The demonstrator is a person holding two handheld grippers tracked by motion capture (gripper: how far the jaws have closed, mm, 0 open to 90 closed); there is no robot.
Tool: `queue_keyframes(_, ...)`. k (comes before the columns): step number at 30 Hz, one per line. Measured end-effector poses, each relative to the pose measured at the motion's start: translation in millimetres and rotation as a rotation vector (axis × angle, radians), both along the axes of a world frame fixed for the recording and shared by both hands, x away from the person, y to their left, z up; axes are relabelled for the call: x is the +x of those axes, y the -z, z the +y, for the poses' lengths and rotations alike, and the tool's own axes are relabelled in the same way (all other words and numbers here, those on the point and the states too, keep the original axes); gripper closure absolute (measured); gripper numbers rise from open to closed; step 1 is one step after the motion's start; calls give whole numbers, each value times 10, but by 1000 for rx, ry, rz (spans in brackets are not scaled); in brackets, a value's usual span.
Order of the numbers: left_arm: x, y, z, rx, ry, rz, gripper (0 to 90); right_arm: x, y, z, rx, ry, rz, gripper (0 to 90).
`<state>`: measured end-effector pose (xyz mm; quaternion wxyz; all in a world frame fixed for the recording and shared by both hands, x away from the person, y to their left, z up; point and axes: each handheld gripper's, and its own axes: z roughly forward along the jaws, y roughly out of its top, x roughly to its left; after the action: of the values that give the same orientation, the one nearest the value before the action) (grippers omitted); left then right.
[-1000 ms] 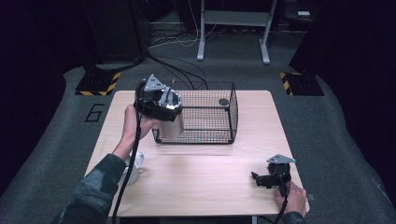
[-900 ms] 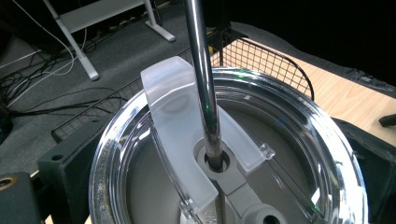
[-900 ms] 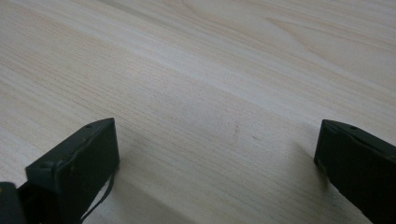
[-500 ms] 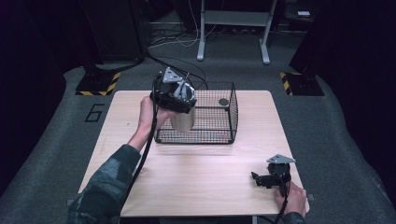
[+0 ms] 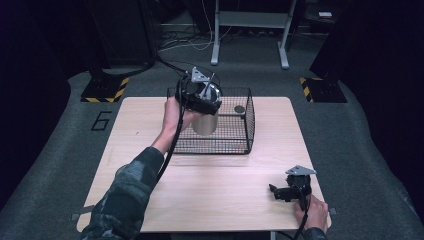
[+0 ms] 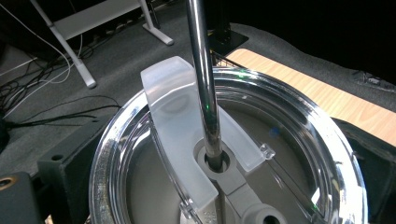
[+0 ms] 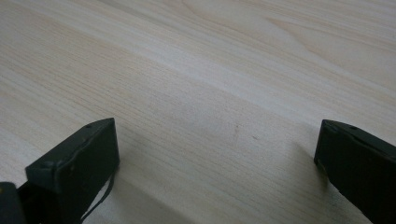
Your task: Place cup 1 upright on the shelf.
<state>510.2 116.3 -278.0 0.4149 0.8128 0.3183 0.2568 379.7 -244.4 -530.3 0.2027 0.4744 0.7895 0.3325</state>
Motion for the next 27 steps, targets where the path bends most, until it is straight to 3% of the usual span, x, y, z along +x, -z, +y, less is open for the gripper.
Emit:
queue_keyframes(10, 180, 58, -209, -34, -13, 9, 41, -1, -3, 1, 5, 0, 4, 0)
queue_keyframes(20, 323, 198, -404, -17, -23, 10, 41, 2, -2, -1, 3, -2, 1, 0)
queue_keyframes(27, 430, 327, -517, -27, -42, 21, 41, 2, -2, -2, 3, -3, 1, 0)
